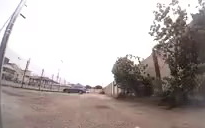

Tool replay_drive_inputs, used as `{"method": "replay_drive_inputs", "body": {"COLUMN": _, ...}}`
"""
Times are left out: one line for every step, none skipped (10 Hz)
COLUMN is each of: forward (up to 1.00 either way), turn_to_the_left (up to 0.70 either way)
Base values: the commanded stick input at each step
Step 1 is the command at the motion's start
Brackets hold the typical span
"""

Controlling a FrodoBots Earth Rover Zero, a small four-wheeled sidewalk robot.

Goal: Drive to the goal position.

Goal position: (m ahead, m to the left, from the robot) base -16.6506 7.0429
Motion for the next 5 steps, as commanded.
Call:
{"method": "replay_drive_inputs", "body": {"forward": 0.84, "turn_to_the_left": 0.03}}
{"method": "replay_drive_inputs", "body": {"forward": 0.84, "turn_to_the_left": 0.03}}
{"method": "replay_drive_inputs", "body": {"forward": 0.84, "turn_to_the_left": 0.03}}
{"method": "replay_drive_inputs", "body": {"forward": 0.84, "turn_to_the_left": 0.03}}
{"method": "replay_drive_inputs", "body": {"forward": 0.84, "turn_to_the_left": 0.03}}
